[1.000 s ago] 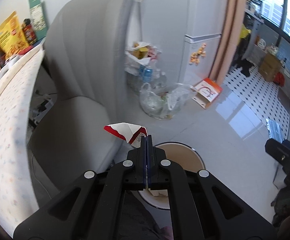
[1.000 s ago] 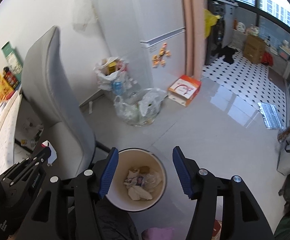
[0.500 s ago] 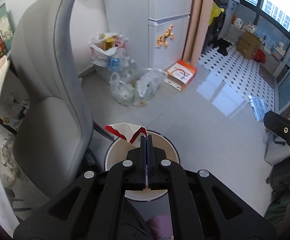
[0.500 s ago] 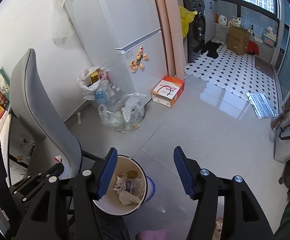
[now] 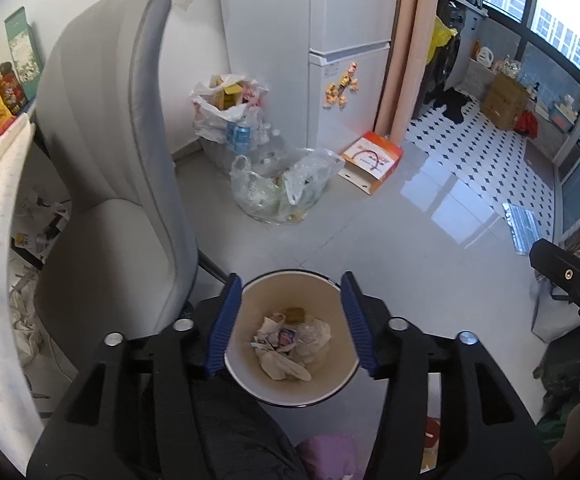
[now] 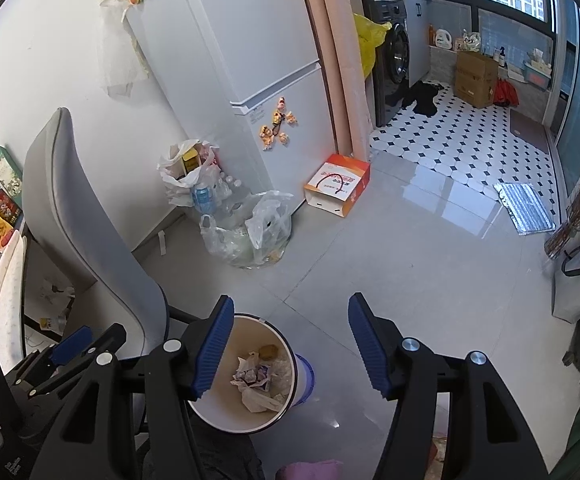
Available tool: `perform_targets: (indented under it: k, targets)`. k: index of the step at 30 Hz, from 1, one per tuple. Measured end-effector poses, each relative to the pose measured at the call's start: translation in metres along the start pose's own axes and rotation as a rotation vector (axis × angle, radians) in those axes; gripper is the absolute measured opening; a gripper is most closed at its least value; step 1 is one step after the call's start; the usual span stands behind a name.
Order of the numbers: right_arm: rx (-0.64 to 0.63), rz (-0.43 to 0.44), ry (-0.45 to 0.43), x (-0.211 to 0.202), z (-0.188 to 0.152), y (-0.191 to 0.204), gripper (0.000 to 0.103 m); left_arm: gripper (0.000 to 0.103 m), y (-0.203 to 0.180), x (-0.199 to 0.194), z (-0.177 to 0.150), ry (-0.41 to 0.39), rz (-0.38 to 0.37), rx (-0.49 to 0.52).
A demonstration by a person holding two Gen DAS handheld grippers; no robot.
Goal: Collect trash
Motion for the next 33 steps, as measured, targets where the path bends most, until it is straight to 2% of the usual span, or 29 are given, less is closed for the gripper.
perform_targets:
  k: [1, 6, 9, 13, 17, 33]
  targets:
    - [-0.003, 0.004, -0.003, -0.002, 0.001, 0.002, 0.059, 0.059, 0.004, -0.004, 0.002, -0.01, 0.009, -0.004]
    - [-0.041, 0.037, -0.028, -0.018, 0.006, 0.028, 0.068, 0.084, 0.034, -0.032, 0.011, -0.078, 0.068, -0.044]
    - [-0.078, 0.067, -0.053, -0.033, 0.007, 0.051, 0.076, 0.089, 0.056, -0.05, 0.015, -0.115, 0.105, -0.07]
    - [-0.124, 0.096, -0.088, -0.055, 0.007, 0.082, 0.088, 0.092, 0.087, -0.081, 0.015, -0.159, 0.144, -0.113]
    - [-0.17, 0.124, -0.125, -0.079, 0.004, 0.11, 0.095, 0.095, 0.121, -0.111, 0.009, -0.204, 0.176, -0.163]
    - [-0.332, 0.203, -0.234, -0.179, -0.031, 0.215, 0.095, 0.097, 0.221, -0.23, -0.034, -0.361, 0.249, -0.328]
Point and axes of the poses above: each gripper's, at about its wrist camera, not at the fingertips, and x roughly the way its jaws point, y to its left, z to its top, the point moved 8 cm from there along x, roughly the way its jaws point, and after that the axes turned 5 degrees about z, right-handed, at the moved point
